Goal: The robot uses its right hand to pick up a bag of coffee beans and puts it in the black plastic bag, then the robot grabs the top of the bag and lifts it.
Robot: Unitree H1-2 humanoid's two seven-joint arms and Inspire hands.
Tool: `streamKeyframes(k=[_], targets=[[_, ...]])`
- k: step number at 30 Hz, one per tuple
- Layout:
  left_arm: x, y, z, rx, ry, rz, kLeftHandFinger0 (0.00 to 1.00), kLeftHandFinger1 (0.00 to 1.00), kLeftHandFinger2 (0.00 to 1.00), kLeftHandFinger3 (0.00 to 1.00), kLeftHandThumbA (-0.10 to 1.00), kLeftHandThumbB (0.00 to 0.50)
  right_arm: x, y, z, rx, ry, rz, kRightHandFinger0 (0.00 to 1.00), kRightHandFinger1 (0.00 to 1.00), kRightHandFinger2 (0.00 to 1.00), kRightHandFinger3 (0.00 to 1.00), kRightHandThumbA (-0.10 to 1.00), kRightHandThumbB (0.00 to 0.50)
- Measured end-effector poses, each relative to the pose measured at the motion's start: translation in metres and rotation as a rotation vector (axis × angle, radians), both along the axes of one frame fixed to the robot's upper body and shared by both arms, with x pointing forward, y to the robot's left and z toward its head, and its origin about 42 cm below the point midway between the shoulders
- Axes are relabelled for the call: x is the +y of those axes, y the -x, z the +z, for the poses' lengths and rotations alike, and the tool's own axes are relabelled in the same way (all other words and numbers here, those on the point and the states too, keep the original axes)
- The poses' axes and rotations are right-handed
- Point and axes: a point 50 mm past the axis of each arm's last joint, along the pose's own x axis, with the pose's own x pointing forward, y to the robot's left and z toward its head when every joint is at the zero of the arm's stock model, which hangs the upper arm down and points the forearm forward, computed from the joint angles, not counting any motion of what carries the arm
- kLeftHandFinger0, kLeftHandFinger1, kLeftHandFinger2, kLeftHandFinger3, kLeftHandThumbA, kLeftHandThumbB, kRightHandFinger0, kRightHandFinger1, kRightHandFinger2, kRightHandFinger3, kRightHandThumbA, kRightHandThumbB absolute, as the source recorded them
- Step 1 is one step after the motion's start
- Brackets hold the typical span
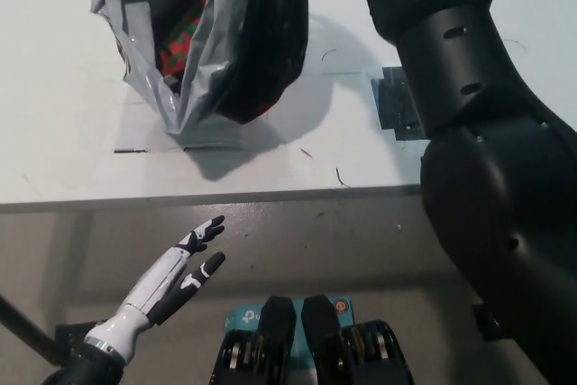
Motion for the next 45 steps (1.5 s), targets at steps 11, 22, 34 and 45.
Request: streamKeyframes(k=[11, 22, 34, 45], targets=[[-0.004, 0.001, -0.002, 0.009, -0.001, -0.016, 1.0, 1.0, 1.0, 1.0, 1.0, 0.145, 0.012, 0.001, 0.023, 0.052, -0.021, -0.027, 0.0, 0.25, 0.75, 0.98, 0.08, 0.0], [-0.009, 0.002, -0.004, 0.017, -0.001, -0.031, 0.99, 1.0, 1.0, 1.0, 1.0, 0.127, 0.029, 0.001, 0.01, 0.14, 0.028, -0.024, 0.0, 0.09, 0.61, 0.9, 0.08, 0.0], [-0.024, -0.001, -0.003, 0.017, -0.006, -0.085, 1.0, 1.0, 1.0, 1.0, 1.0, 0.119, 0.075, 0.022, 0.023, 0.106, 0.042, 0.027, 0.0, 0.22, 0.78, 1.0, 0.1, 0.0], [-0.033, -0.006, 0.002, -0.006, -0.031, -0.121, 0.99, 1.0, 1.0, 1.0, 1.0, 0.124, 0.091, 0.03, 0.035, 0.058, -0.004, 0.025, 0.0, 0.21, 0.8, 0.94, 0.1, 0.0]])
